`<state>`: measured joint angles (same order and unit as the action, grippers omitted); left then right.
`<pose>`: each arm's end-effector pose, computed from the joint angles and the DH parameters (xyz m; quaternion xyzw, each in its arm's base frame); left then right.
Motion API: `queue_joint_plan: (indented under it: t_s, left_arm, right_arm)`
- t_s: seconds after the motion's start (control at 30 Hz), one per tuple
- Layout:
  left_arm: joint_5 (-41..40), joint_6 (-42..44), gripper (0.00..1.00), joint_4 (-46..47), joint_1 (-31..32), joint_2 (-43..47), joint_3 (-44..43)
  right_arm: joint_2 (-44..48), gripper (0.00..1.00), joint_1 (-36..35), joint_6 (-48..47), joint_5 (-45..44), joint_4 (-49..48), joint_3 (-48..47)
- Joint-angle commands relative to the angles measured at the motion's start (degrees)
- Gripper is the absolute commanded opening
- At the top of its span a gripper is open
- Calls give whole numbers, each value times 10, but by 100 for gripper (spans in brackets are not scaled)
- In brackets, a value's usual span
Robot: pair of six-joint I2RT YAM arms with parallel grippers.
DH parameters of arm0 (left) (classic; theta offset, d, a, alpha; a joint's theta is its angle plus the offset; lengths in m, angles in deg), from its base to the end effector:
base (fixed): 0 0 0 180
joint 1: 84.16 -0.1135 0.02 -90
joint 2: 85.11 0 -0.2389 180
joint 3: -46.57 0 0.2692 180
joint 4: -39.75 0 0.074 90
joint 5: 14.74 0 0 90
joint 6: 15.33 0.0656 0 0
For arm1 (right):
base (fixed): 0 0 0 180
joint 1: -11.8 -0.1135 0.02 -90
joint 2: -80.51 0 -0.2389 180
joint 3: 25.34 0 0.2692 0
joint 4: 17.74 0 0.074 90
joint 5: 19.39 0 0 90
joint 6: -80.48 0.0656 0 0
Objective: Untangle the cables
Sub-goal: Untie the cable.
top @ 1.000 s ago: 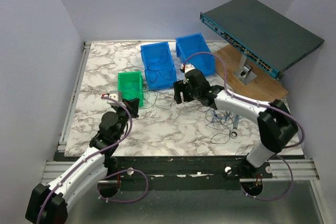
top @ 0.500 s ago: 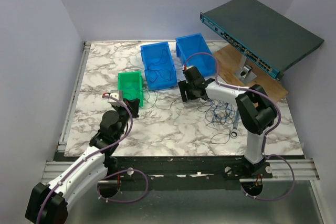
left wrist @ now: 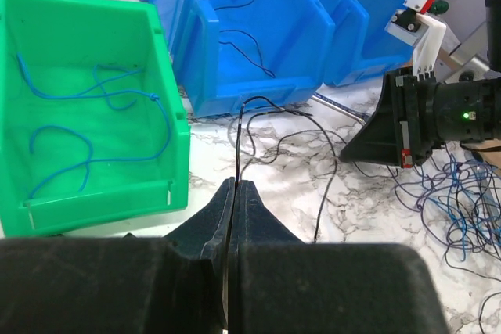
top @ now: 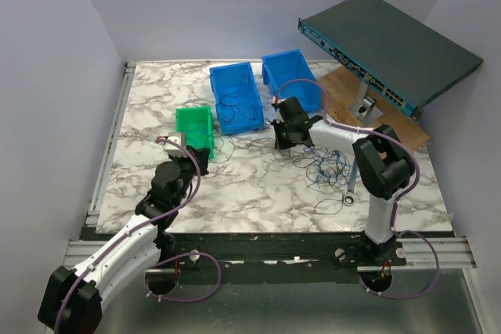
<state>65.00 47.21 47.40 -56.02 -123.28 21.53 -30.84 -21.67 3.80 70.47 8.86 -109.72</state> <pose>0.2103 -0.0992 0.1868 -0.0558 0.7375 -0.2538 0.6234 0.3586 0.2369 0.1016 -0.1658 0.9353 0.1231 0.2873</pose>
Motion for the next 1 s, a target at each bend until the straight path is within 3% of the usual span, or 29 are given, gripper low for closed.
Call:
queue_joint_plan:
  t_s: [0.0, 0.27, 0.4, 0.63, 0.97]
  left_arm:
    - [59, 11, 0, 28, 2, -27, -25]
    - [181, 17, 0, 100, 2, -67, -25]
    - [218, 11, 0, 124, 3, -92, -29]
    - [252, 9, 0, 131, 3, -130, -43]
    - [310, 4, 0, 152, 6, -168, -59]
  right_arm:
    - [65, 1, -16, 16, 94, 11, 18]
    - [196, 1, -40, 41, 189, -35, 40]
    - [207, 1, -41, 47, 200, -47, 70]
    - [276, 1, -41, 97, 292, -179, 145]
    - [285, 1, -41, 121, 335, -193, 154]
